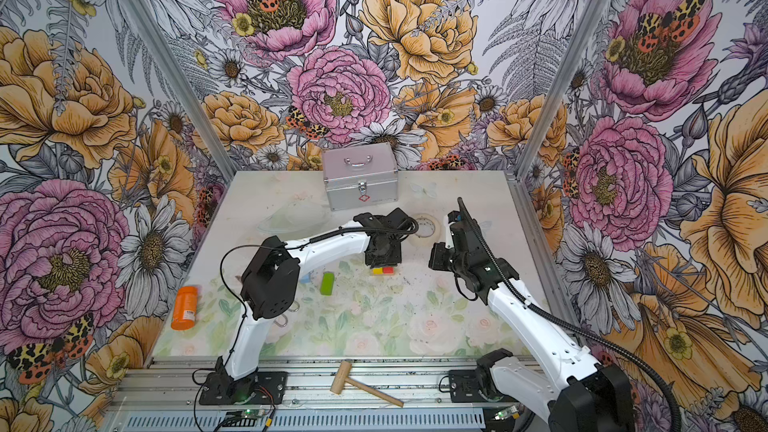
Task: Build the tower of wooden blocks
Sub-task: 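Carry the red block with the left gripper over the wooden blocks beside the yellow block, then lower the red block onto the wooden blocks and open the left gripper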
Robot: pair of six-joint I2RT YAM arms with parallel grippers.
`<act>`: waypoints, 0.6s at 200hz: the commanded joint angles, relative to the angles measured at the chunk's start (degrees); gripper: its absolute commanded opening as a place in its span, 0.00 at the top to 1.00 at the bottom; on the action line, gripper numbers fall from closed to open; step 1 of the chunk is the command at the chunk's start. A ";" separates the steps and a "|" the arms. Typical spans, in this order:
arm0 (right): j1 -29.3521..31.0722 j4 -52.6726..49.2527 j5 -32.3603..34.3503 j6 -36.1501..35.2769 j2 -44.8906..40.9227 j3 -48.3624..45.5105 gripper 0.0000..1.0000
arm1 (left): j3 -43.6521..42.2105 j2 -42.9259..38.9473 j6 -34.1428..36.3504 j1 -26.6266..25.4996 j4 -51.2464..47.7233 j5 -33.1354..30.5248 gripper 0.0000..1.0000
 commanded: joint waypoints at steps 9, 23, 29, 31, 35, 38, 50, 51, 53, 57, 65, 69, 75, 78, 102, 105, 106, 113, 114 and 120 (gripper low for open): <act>-0.33 0.37 -0.27 -0.31 -1.11 -0.38 1.00 | 1.21 0.62 -0.48 -0.37 -0.07 -0.88 0.74; -0.38 0.33 -0.24 -0.16 -1.19 -0.38 1.00 | 1.17 0.64 -0.52 -0.41 -0.07 -0.81 0.72; -0.33 0.33 -0.28 -0.19 -1.27 -0.47 1.00 | 1.18 0.69 -0.51 -0.41 0.00 -0.81 0.72; -0.35 0.30 -0.30 -0.19 -1.28 -0.47 1.00 | 1.25 0.69 -0.45 -0.41 -0.04 -0.74 0.72; -0.40 0.31 -0.23 -0.19 -1.32 -0.43 1.00 | 1.15 0.65 -0.40 -0.41 -0.01 -0.66 0.71; -0.33 0.30 -0.28 -0.19 -1.37 -0.47 1.00 | 1.13 0.64 -0.48 -0.48 0.00 -0.71 0.71; -0.36 0.31 -0.23 -0.12 -1.48 -0.51 1.00 | 1.21 0.67 -0.43 -0.47 -0.06 -0.67 0.69; -0.34 0.35 -0.23 -0.11 -1.46 -0.49 1.00 | 1.21 0.68 -0.43 -0.48 -0.07 -0.69 0.69; -0.37 0.33 -0.27 -0.15 -1.45 -0.50 1.00 | 1.19 0.64 -0.43 -0.49 -0.06 -0.71 0.69; -0.33 0.30 -0.28 -0.11 -1.47 -0.50 1.00 | 1.21 0.69 -0.46 -0.49 0.00 -0.72 0.69; -0.36 0.34 -0.24 -0.19 -1.45 -0.48 1.00 | 1.21 0.63 -0.40 -0.47 0.00 -0.72 0.68; -0.34 0.32 -0.27 -0.19 -1.41 -0.54 1.00 | 1.21 0.69 -0.38 -0.49 0.00 -0.71 0.68; -0.35 0.25 -0.30 -0.19 -1.41 -0.54 1.00 | 1.21 0.67 -0.35 -0.43 0.00 -0.68 0.67; -0.39 0.30 -0.31 -0.19 -1.46 -0.52 1.00 | 1.22 0.69 -0.35 -0.48 0.00 -0.73 0.67; -0.36 0.30 -0.31 -0.13 -1.45 -0.61 1.00 | 1.30 0.87 -0.26 -0.50 0.00 -0.71 0.66; -0.33 0.26 -0.31 -0.18 -1.45 -0.62 1.00 | 1.32 0.76 -0.27 -0.47 -0.02 -0.72 0.66; -0.33 0.28 -0.31 -0.18 -1.45 -0.64 1.00 | 1.31 0.77 -0.22 -0.44 -0.01 -0.72 0.66; -0.34 0.34 -0.31 -0.18 -1.57 -0.65 1.00 | 1.30 0.77 -0.14 -0.50 0.00 -0.65 0.65; -0.33 0.36 -0.31 -0.19 -1.56 -0.65 1.00 | 1.30 0.77 -0.16 -0.50 0.00 -0.68 0.65; -0.36 0.24 -0.40 -0.13 -1.58 -0.63 1.00 | 1.32 0.77 -0.16 -0.57 0.00 -0.71 0.64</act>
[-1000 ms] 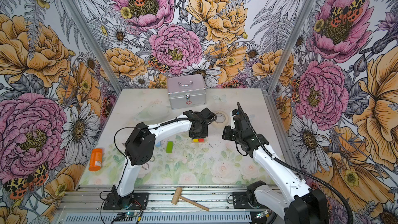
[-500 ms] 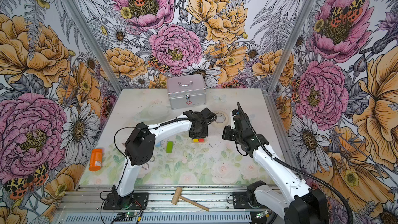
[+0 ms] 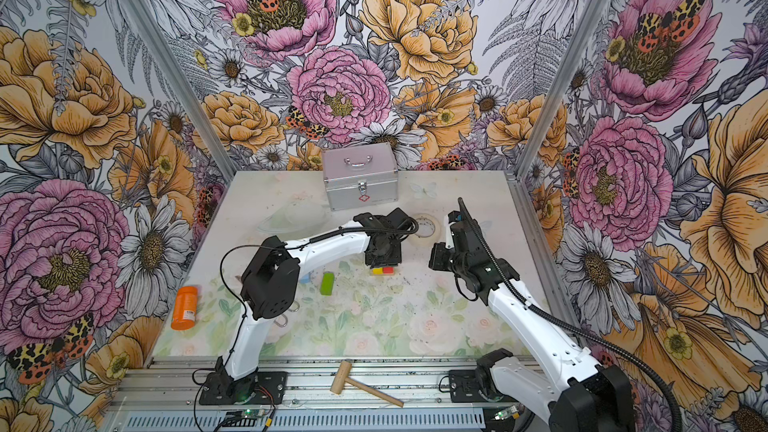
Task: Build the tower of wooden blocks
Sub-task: 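Lower the red block onto the wooden blocks and open the left gripper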
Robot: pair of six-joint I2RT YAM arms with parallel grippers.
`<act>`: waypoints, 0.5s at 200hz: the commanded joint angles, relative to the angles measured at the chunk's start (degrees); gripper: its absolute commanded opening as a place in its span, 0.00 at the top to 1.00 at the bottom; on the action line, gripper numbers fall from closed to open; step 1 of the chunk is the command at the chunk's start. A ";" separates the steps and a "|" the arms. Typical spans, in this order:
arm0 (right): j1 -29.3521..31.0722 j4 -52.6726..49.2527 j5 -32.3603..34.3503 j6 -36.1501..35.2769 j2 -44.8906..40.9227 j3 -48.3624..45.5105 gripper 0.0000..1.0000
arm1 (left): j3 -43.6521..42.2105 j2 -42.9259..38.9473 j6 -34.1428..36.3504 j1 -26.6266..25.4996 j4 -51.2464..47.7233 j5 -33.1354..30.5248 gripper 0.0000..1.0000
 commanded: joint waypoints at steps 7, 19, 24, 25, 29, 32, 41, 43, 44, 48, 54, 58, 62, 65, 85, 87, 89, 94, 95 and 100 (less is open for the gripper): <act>-0.39 0.30 -0.40 -0.14 -1.29 -0.56 1.00 | 1.28 0.66 -0.13 -0.52 -0.01 -0.69 0.63; -0.36 0.30 -0.40 -0.19 -1.38 -0.59 1.00 | 1.30 0.67 -0.12 -0.49 0.00 -0.69 0.62; -0.34 0.30 -0.39 -0.19 -1.39 -0.57 1.00 | 1.35 0.73 -0.16 -0.49 0.00 -0.70 0.61; -0.37 0.30 -0.40 -0.14 -1.39 -0.58 1.00 | 1.32 0.76 -0.16 -0.54 0.00 -0.70 0.61; -0.41 0.27 -0.40 -0.19 -1.39 -0.56 1.00 | 1.32 0.76 -0.15 -0.50 -0.02 -0.68 0.61; -0.41 0.27 -0.32 -0.19 -1.39 -0.64 1.00 | 1.38 0.78 -0.17 -0.51 -0.04 -0.69 0.61; -0.44 0.29 -0.38 -0.17 -1.43 -0.53 1.00 | 1.40 0.79 -0.15 -0.50 -0.03 -0.70 0.60; -0.42 0.30 -0.33 -0.18 -1.42 -0.57 1.00 | 1.39 0.74 -0.17 -0.50 -0.01 -0.67 0.60; -0.42 0.30 -0.37 -0.19 -1.40 -0.58 1.00 | 1.39 0.76 -0.17 -0.45 0.00 -0.68 0.60; -0.42 0.23 -0.40 -0.19 -1.38 -0.58 1.00 | 1.39 0.73 -0.10 -0.49 -0.01 -0.82 0.60; -0.45 0.30 -0.42 -0.17 -1.40 -0.62 1.00 | 1.39 0.61 -0.17 -0.55 -0.05 -0.75 0.60; -0.44 0.29 -0.38 -0.18 -1.38 -0.67 1.00 | 1.29 0.68 -0.15 -0.44 0.00 -0.78 0.60; -0.42 0.28 -0.40 -0.11 -1.37 -0.66 1.00 | 1.34 0.61 -0.12 -0.45 -0.09 -0.85 0.60; -0.41 0.25 -0.40 -0.18 -1.34 -0.67 1.00 | 1.37 0.60 -0.16 -0.48 -0.03 -0.87 0.60; -0.46 0.30 -0.40 -0.19 -1.48 -0.66 1.00 | 1.27 0.12 -0.08 -0.52 0.00 -1.22 0.60; -0.45 0.27 -0.40 -0.19 -1.48 -0.62 1.00 | 1.36 0.04 -0.08 -0.59 0.00 -1.27 0.61; -0.44 0.25 -0.45 -0.19 -1.43 -0.66 1.00 | 1.40 -0.04 -0.04 -0.52 0.00 -1.30 0.60; -0.47 0.28 -0.50 -0.15 -1.48 -0.67 1.00 | 1.47 -0.25 -0.08 -0.52 -0.05 -1.38 0.60; -0.44 0.29 -0.49 -0.17 -1.48 -0.67 1.00 | 1.52 -0.31 -0.08 -0.51 -0.02 -1.43 0.60; -0.41 0.29 -0.64 -0.19 -1.43 -0.68 1.00 | 1.69 -0.64 -0.08 -0.50 0.00 -1.60 0.60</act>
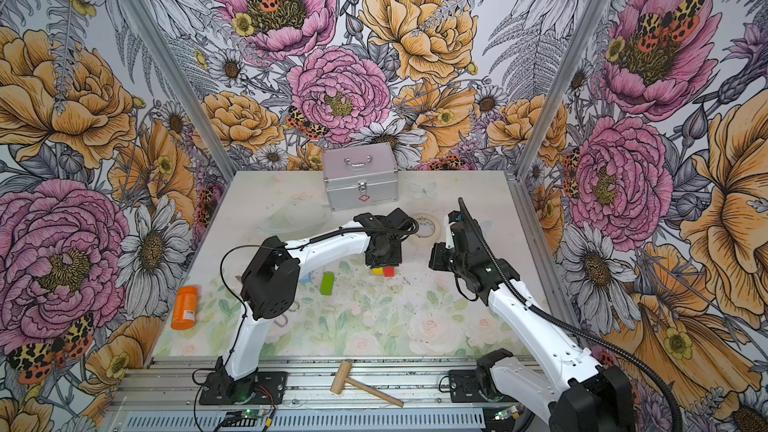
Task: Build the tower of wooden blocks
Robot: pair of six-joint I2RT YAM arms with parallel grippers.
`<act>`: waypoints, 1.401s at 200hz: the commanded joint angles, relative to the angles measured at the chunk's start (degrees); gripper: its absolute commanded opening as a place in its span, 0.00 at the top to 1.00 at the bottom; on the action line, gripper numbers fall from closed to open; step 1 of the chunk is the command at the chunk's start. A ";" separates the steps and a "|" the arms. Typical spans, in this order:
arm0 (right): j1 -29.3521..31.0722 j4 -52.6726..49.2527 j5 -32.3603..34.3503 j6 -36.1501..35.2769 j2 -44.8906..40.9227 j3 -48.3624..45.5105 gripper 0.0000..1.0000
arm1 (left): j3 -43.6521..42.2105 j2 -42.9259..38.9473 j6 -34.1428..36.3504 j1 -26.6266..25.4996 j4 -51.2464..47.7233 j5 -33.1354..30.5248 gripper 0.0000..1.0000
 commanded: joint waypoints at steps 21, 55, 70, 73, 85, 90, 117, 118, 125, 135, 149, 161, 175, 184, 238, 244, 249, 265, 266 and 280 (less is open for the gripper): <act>-0.42 0.30 -1.01 -0.01 -1.05 -0.44 1.00 | 2.63 -2.41 0.50 -0.40 -0.04 -2.36 0.60; -0.48 0.38 -2.21 0.84 -0.43 0.05 1.00 | 3.86 -7.32 1.77 -0.40 -0.02 -4.39 0.61; -0.39 0.40 -3.09 1.37 0.47 0.40 1.00 | 3.89 -9.96 2.81 -0.20 0.00 -5.81 0.62; -0.38 0.44 -3.24 1.49 0.64 0.54 1.00 | 3.86 -10.55 3.05 -0.21 -0.02 -6.04 0.62; -0.29 0.51 -3.92 1.87 1.81 0.94 1.00 | 3.55 -12.45 4.06 0.09 0.00 -6.82 0.66; -0.25 0.61 -4.29 2.03 2.39 1.11 1.00 | 3.35 -13.50 4.63 0.29 0.08 -6.83 0.67; 0.16 3.35 -7.69 3.23 6.06 1.57 1.00 | -0.19 -18.16 8.54 2.29 0.87 -9.38 0.72; 0.14 3.45 -7.83 3.31 6.24 1.52 1.00 | -0.41 -18.27 8.74 2.45 0.88 -9.33 0.72; 0.12 4.62 -8.91 3.75 7.46 1.57 1.00 | -1.96 -19.16 9.92 3.47 1.55 -8.98 0.73; 0.21 6.13 -10.32 4.49 9.62 1.82 1.00 | -4.36 -19.41 11.11 5.19 2.65 -7.68 0.75; 0.72 7.80 -12.02 5.26 13.05 2.48 1.00 | -9.02 -22.60 12.56 7.79 6.03 -1.97 0.77; 1.19 9.45 -13.07 6.04 16.16 3.11 1.00 | -13.70 -24.06 13.89 10.03 10.02 2.20 0.78; 1.90 11.34 -13.84 6.75 19.43 3.93 0.99 | -18.37 -25.70 14.98 11.81 14.59 5.05 0.77; 2.28 12.09 -14.28 7.14 21.49 4.70 0.98 | -20.49 -26.40 15.71 12.77 16.82 6.75 0.77; 5.20 13.97 -13.67 8.95 30.61 8.47 0.93 | -23.74 -24.57 18.51 14.44 20.95 12.32 0.75; 5.31 14.09 -13.35 9.14 30.69 8.42 0.91 | -23.74 -24.29 18.53 14.38 21.12 12.65 0.75; 5.30 14.26 -13.12 9.31 30.71 8.18 0.90 | -23.72 -24.06 18.55 14.38 21.32 12.98 0.74; 5.32 14.60 -12.71 9.63 30.81 7.52 0.87 | -23.83 -23.42 18.62 14.29 21.87 13.47 0.74; 5.31 14.61 -12.71 9.63 30.83 7.49 0.87 | -23.83 -23.36 18.62 14.25 21.88 13.47 0.74; 5.43 15.11 -13.09 9.78 31.71 7.37 0.83 | -23.82 -22.72 18.74 14.16 22.06 13.72 0.74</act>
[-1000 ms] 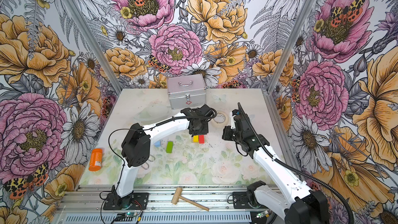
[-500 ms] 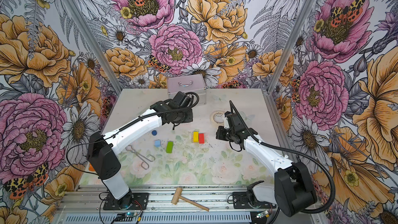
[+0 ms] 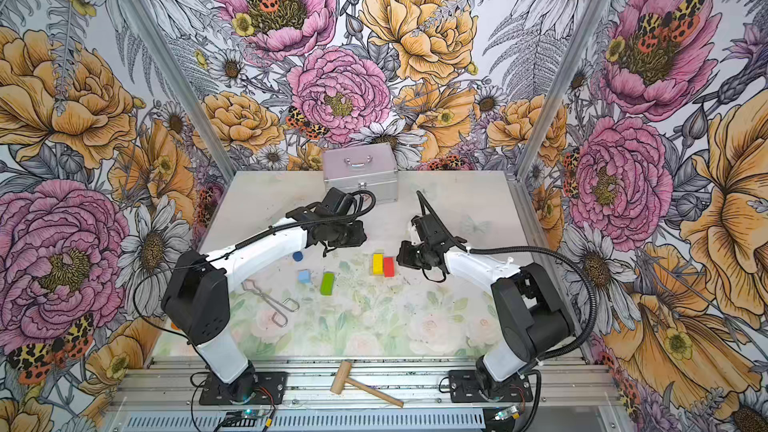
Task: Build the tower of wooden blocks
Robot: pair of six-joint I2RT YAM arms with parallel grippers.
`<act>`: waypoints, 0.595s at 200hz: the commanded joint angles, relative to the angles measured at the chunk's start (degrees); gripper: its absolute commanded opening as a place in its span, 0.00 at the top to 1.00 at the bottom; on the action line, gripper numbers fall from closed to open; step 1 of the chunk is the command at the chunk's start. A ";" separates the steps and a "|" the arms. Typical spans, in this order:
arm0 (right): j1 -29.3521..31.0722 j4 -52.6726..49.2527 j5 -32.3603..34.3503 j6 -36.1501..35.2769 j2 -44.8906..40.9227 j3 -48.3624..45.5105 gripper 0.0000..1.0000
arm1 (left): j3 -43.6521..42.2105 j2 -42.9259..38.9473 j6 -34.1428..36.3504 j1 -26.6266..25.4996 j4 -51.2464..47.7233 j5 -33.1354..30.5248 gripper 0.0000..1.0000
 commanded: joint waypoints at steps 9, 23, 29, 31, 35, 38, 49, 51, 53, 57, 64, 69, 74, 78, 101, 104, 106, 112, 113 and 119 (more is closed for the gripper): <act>0.10 2.97 0.27 0.98 1.72 0.66 0.82 | 0.09 1.98 1.74 0.01 2.71 2.55 0.75; 0.32 3.28 0.03 1.23 3.14 1.00 0.77 | -0.11 2.36 1.66 -0.06 2.69 2.05 0.74; 0.33 3.37 -0.08 1.21 3.70 1.15 0.76 | -0.21 2.49 1.66 -0.06 2.70 2.02 0.74; 0.33 3.40 -0.19 1.25 3.85 1.23 0.76 | -0.27 2.53 1.66 -0.07 2.71 1.96 0.74; 0.33 3.49 -0.26 1.36 4.29 1.27 0.76 | -0.31 2.62 1.68 -0.12 2.68 1.96 0.74; 0.36 3.50 -0.25 1.37 4.50 1.33 0.76 | -0.37 2.70 1.66 -0.09 2.71 2.00 0.74; 0.39 3.54 -0.34 1.43 5.37 1.60 0.76 | -0.47 2.98 1.69 -0.11 2.66 2.02 0.74; 0.37 3.58 -0.39 1.43 5.52 1.60 0.76 | -0.43 3.04 1.62 -0.06 2.64 2.02 0.74; 0.36 3.63 -0.40 1.46 5.65 1.60 0.76 | -0.46 3.06 1.60 -0.07 2.63 2.09 0.74; 0.46 3.75 -0.52 1.50 5.85 1.59 0.76 | -0.45 3.19 1.62 -0.07 2.69 2.15 0.74; 0.52 4.00 -0.59 1.64 6.07 1.59 0.76 | -0.47 3.33 1.53 -0.08 2.65 2.25 0.74; 0.50 4.30 -0.67 1.73 6.16 1.60 0.77 | -0.41 3.46 1.48 -0.12 2.64 2.26 0.74; 0.54 4.45 -0.82 1.86 6.36 1.60 0.77 | -0.31 3.51 1.50 -0.24 2.66 2.31 0.74; 0.66 4.60 -0.86 1.89 6.48 1.53 0.78 | -0.24 3.57 1.48 -0.25 2.64 2.36 0.74; 0.97 5.00 -1.39 1.98 7.18 1.72 0.80 | 0.03 3.73 1.44 -0.59 2.63 2.37 0.74; 1.03 5.00 -1.45 2.09 7.24 1.71 0.81 | 0.07 3.77 1.40 -0.66 2.62 2.42 0.74; 1.06 5.06 -1.46 2.08 7.26 1.83 0.81 | 0.10 3.77 1.33 -0.68 2.59 2.41 0.74; 1.11 5.09 -1.55 2.08 7.43 1.84 0.81 | 0.14 3.76 1.31 -0.72 2.64 2.38 0.74; 1.13 5.09 -1.55 2.08 7.41 1.81 0.81 | 0.19 3.72 1.35 -0.70 2.64 2.38 0.74; 1.16 5.17 -1.63 2.04 7.54 1.86 0.81 | 0.23 3.77 1.33 -0.88 2.63 2.46 0.74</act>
